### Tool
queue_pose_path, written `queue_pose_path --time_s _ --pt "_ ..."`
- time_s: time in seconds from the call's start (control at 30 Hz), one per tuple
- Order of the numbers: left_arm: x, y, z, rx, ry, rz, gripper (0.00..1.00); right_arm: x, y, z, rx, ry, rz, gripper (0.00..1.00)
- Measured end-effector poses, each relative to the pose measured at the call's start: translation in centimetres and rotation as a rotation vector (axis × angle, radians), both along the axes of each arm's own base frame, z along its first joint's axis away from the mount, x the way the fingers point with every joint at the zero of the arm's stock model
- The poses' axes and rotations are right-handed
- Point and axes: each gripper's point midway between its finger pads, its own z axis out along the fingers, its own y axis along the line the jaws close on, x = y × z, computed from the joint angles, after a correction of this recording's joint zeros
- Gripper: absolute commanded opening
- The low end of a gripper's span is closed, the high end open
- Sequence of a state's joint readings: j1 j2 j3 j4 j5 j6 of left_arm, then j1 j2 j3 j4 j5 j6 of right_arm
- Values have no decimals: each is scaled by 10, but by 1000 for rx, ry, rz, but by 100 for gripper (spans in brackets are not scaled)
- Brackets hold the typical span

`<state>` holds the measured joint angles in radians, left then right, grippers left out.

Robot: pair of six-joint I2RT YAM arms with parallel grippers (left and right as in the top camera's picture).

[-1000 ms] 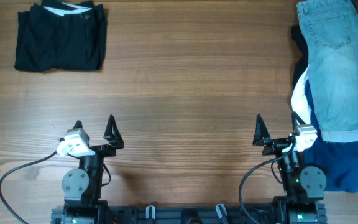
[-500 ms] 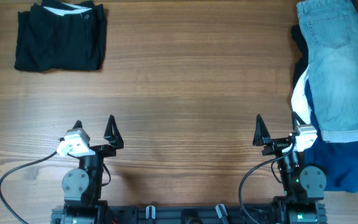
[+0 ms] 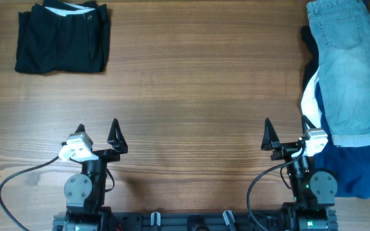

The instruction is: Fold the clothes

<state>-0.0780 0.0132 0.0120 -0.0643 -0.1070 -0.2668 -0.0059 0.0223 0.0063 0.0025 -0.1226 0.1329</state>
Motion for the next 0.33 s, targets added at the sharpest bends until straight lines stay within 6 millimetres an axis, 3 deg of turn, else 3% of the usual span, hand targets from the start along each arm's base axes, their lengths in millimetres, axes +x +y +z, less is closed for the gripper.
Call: queue_pose_path --time_s 0.33 --pt "0 0 0 0 0 0 100 0 0 0 0 0 0 100"
